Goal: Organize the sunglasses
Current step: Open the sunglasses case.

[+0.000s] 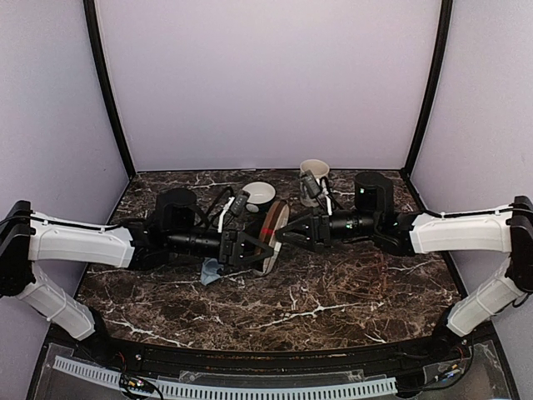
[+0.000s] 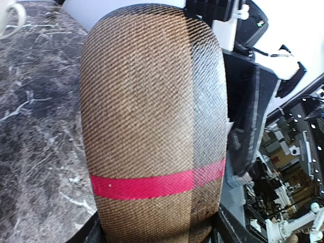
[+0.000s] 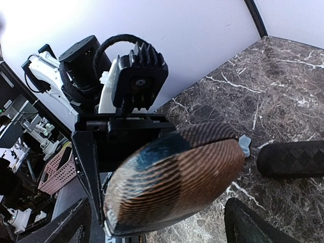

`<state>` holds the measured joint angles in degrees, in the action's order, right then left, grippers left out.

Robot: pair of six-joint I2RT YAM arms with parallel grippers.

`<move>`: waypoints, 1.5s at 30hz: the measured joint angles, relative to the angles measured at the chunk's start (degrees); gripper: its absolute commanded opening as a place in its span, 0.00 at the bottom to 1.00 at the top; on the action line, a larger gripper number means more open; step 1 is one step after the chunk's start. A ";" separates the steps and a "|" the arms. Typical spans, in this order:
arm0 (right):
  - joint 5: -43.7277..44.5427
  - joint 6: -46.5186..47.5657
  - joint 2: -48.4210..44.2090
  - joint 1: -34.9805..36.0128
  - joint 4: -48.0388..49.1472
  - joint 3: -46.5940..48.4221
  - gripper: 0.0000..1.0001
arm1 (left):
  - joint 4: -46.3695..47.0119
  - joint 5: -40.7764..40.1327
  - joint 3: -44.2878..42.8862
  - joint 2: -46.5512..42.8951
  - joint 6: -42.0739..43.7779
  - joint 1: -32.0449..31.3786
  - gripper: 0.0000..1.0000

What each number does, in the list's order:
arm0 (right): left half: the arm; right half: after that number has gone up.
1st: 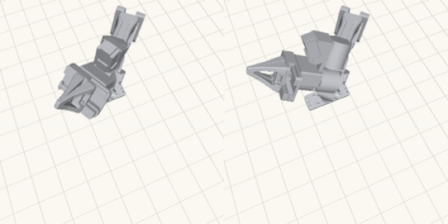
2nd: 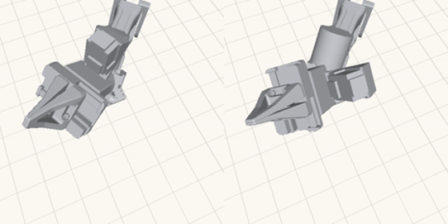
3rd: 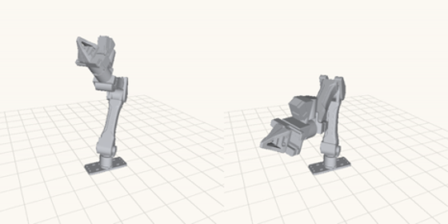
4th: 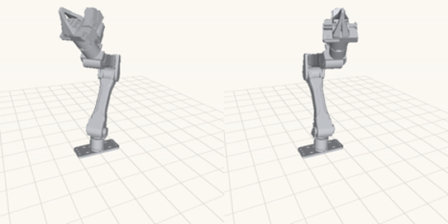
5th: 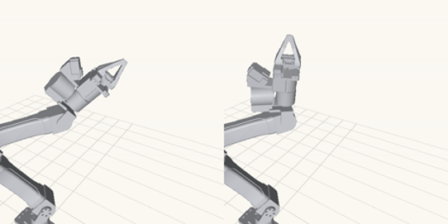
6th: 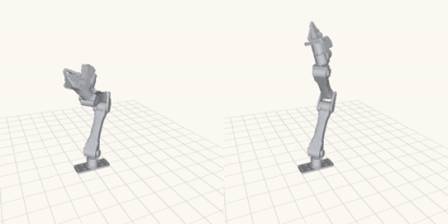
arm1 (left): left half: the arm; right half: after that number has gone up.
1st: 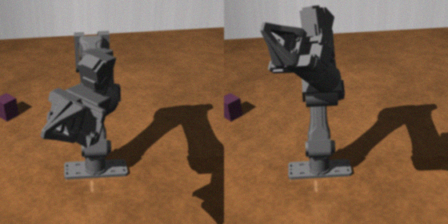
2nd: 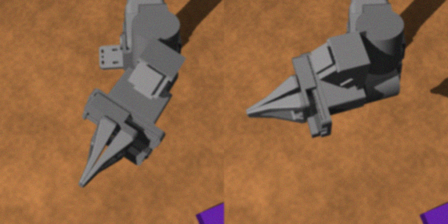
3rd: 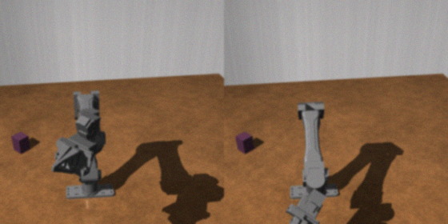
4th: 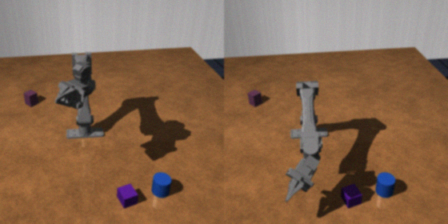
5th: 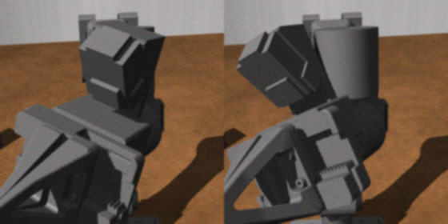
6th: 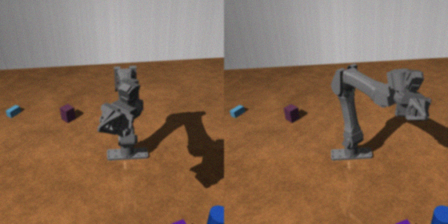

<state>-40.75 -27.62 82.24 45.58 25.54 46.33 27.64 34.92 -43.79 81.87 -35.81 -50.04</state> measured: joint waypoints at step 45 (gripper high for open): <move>-8.98 -6.82 1.79 -1.77 15.63 -4.96 0.37 | 15.63 10.38 4.44 2.56 -6.62 -0.04 0.00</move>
<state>-49.74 -34.44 84.03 43.81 41.17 41.36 43.27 45.30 -39.35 84.42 -42.44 -50.09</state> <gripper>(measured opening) 0.644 0.611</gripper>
